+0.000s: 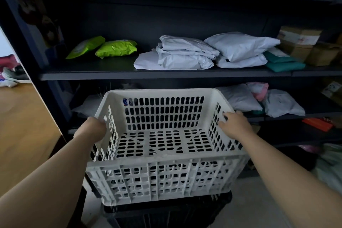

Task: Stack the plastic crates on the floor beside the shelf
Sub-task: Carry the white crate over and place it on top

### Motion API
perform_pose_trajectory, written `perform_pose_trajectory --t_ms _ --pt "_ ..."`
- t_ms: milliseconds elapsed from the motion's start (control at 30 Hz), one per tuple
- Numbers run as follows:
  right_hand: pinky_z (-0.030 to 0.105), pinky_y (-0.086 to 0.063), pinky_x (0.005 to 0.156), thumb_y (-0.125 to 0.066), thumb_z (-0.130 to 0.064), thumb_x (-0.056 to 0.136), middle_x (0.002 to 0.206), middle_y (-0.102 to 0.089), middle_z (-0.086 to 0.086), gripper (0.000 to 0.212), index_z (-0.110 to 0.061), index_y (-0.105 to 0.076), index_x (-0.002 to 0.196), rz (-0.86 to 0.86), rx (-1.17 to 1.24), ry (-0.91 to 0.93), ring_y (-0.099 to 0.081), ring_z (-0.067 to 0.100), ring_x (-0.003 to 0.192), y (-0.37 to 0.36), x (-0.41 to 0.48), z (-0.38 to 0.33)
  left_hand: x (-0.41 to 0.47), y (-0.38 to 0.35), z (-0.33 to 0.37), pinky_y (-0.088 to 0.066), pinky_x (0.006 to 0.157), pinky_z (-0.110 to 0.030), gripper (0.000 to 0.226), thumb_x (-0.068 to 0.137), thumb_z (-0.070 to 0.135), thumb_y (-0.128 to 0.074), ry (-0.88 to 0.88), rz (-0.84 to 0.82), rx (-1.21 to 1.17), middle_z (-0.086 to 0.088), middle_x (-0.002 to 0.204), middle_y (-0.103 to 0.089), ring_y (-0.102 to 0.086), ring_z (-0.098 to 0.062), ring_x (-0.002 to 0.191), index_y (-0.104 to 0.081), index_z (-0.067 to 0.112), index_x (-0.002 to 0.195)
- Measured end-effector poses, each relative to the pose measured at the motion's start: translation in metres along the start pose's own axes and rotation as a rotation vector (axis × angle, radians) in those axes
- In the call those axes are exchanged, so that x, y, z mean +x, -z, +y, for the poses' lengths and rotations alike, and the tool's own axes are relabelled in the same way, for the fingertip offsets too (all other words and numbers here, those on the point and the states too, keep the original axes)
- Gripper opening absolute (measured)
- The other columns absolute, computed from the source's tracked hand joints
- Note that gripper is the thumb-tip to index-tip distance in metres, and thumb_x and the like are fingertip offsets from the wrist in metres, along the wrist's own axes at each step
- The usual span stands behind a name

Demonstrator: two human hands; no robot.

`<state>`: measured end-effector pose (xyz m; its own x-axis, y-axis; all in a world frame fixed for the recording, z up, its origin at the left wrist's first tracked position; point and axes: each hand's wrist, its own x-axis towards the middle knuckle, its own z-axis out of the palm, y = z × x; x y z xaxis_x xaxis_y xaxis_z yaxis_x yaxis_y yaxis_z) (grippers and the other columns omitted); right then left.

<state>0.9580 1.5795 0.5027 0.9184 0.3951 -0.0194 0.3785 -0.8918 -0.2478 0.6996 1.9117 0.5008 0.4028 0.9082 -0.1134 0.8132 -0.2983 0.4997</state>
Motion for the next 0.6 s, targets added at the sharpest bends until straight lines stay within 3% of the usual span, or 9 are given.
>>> perform_pose_trajectory --t_ms 100,200,300,367,467,533,600 --pt "0.043 -0.025 0.111 -0.049 -0.056 0.086 0.151 -0.022 0.017 0.053 -0.026 -0.054 0.128 -0.053 -0.071 0.042 -0.023 0.036 0.136 0.002 -0.022 -0.006 -0.023 -0.001 -0.002 -0.038 0.101 -0.052 0.062 0.093 0.041 -0.042 -0.014 0.03 0.165 -0.026 0.138 -0.04 -0.044 -0.044 0.123 -0.033 -0.003 0.135" --pt "0.049 -0.007 0.115 -0.043 -0.071 0.081 0.157 -0.016 0.011 0.063 -0.034 -0.052 0.131 -0.131 -0.096 0.136 -0.002 0.03 0.145 0.002 -0.04 -0.005 -0.051 -0.009 -0.01 -0.019 0.116 -0.048 0.079 0.089 0.061 -0.036 -0.144 0.03 0.341 -0.016 0.152 -0.022 -0.024 -0.035 0.14 -0.022 0.008 0.145" --pt "0.05 -0.007 0.115 -0.033 -0.087 0.068 0.155 -0.028 0.003 0.077 -0.041 -0.056 0.125 -0.194 -0.087 0.258 -0.009 0.027 0.145 0.005 -0.06 -0.004 -0.075 -0.012 -0.017 0.0 0.118 -0.047 0.09 0.079 0.078 -0.029 -0.242 -0.014 0.393 -0.01 0.159 -0.009 -0.003 -0.029 0.147 -0.025 0.019 0.147" --pt "0.048 -0.023 0.112 -0.027 -0.096 0.052 0.146 -0.043 -0.002 0.093 -0.04 -0.061 0.118 -0.257 -0.015 0.337 -0.032 0.024 0.137 0.007 -0.075 -0.003 -0.091 -0.012 -0.023 0.007 0.117 -0.048 0.097 0.071 0.088 -0.023 -0.306 -0.072 0.401 -0.005 0.16 -0.014 0.001 -0.025 0.148 -0.025 0.029 0.148" --pt "0.035 -0.051 0.085 -0.036 -0.099 0.044 0.106 -0.068 -0.007 0.091 -0.032 -0.07 0.095 -0.328 0.107 0.392 -0.062 0.013 0.095 0.009 -0.089 0.003 -0.114 -0.005 -0.026 0.0 0.118 -0.046 0.09 0.061 0.095 -0.026 -0.376 -0.168 0.335 0.009 0.141 -0.051 -0.022 -0.018 0.144 -0.045 0.045 0.133" --pt "0.027 -0.043 0.059 -0.037 -0.096 0.05 0.072 -0.059 -0.007 0.08 -0.022 -0.058 0.07 -0.313 0.019 0.45 -0.054 0.011 0.063 0.007 -0.094 0.007 -0.126 -0.004 -0.026 -0.009 0.116 -0.043 0.068 0.064 0.088 -0.032 -0.421 -0.203 0.242 0.016 0.106 -0.069 -0.048 -0.013 0.122 -0.059 0.05 0.112" --pt "0.024 -0.035 0.05 -0.04 -0.087 0.063 0.062 -0.049 -0.007 0.067 -0.021 -0.049 0.063 -0.269 -0.065 0.492 -0.044 0.011 0.053 0.006 -0.099 0.009 -0.135 -0.007 -0.026 -0.013 0.114 -0.043 0.052 0.07 0.082 -0.034 -0.455 -0.178 0.183 0.012 0.076 -0.068 -0.055 -0.006 0.094 -0.064 0.046 0.092"
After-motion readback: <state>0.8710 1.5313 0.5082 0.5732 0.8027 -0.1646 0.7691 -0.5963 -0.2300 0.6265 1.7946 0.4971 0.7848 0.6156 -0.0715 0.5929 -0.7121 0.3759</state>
